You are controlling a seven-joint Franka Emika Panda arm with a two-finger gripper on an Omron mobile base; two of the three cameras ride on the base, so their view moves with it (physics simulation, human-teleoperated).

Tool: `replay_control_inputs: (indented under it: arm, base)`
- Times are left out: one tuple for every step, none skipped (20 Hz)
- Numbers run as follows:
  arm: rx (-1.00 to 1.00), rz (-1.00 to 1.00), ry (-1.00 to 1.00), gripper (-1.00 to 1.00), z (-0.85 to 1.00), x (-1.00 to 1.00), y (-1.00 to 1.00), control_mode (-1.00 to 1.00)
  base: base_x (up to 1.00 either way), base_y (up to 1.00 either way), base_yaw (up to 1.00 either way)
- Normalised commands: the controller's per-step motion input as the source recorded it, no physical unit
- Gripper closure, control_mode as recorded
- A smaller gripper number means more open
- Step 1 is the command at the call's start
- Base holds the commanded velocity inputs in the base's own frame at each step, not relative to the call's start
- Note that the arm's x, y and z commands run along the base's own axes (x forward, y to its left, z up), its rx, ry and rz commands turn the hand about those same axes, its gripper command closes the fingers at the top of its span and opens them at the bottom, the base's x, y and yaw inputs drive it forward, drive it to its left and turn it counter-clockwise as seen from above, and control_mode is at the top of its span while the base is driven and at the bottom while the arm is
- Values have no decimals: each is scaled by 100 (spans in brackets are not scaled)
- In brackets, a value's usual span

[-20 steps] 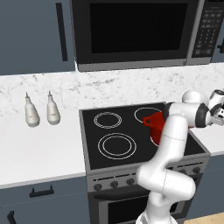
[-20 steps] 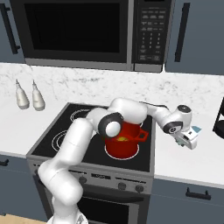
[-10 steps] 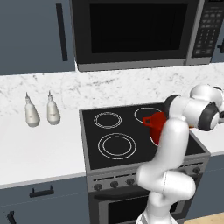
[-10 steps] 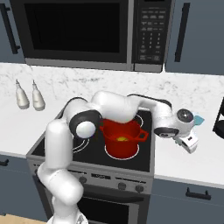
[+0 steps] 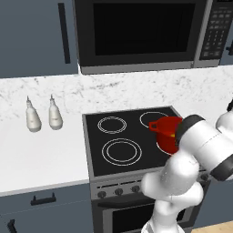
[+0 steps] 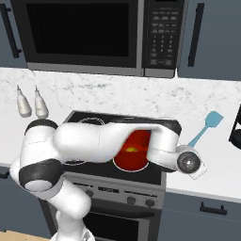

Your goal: Put the potato and lemon in the pot. Retrieve the spatula and lightly stir the vegetables in the pot.

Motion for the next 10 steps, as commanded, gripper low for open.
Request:
replay_control_inputs:
  arm:
    - [13,0,-11,100,100,-98,29,-100]
    - [13,0,-9,100,100,-89,29,-100]
    - [18,-4,-5,100,100,-92,33,-100]
    - [25,0,0,100,100,-69,33,-100]
    - [25,0,0,100,100,-61,44,-100]
    - [29,0,6,100,100,-52,41,-100]
    - [33,0,15,100,97,-37,45,-100]
    - [32,0,21,100,100,-27,55,-100]
    - [34,0,32,100,88,-4,67,-100]
    - [35,0,39,100,71,0,86,-100]
  base:
    - [0,0,0]
    - [0,0,0]
    - [0,0,0]
    - [0,0,0]
    - [0,0,0]
    - [0,0,0]
    - [0,0,0]
    - [0,0,0]
    - [0,0,0]
    - [0,0,0]
